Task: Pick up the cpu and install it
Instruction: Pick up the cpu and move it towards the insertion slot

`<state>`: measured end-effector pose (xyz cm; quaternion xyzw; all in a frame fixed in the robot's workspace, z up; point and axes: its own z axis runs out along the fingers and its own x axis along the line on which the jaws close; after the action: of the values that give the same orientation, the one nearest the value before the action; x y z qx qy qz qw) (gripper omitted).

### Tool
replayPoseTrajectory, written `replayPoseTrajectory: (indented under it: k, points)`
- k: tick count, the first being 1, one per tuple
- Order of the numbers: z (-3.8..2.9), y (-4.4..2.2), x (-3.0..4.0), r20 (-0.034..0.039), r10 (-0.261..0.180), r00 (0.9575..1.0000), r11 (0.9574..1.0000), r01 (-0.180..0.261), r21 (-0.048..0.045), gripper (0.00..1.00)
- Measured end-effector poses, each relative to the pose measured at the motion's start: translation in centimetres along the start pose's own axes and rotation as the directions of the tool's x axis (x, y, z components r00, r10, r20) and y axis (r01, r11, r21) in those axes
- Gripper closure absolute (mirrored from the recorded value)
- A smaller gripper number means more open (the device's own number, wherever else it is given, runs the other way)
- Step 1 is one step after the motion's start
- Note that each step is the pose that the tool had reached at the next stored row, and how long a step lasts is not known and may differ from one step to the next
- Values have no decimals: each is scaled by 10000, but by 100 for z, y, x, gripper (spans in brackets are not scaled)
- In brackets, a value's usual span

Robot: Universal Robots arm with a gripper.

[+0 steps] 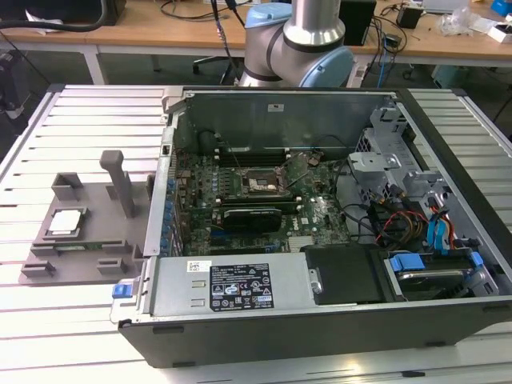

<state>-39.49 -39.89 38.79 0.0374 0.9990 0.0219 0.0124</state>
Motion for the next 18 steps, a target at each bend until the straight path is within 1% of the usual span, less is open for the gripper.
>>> replayPoseTrajectory:
  k: [3,7,18]
  points:
    - [23,-1,0,5,-2,10000,10000,2,48,46]
    - [54,-2,1,5,-2,10000,10000,2,48,46]
    - [104,-5,2,5,-2,10000,10000,2,49,46]
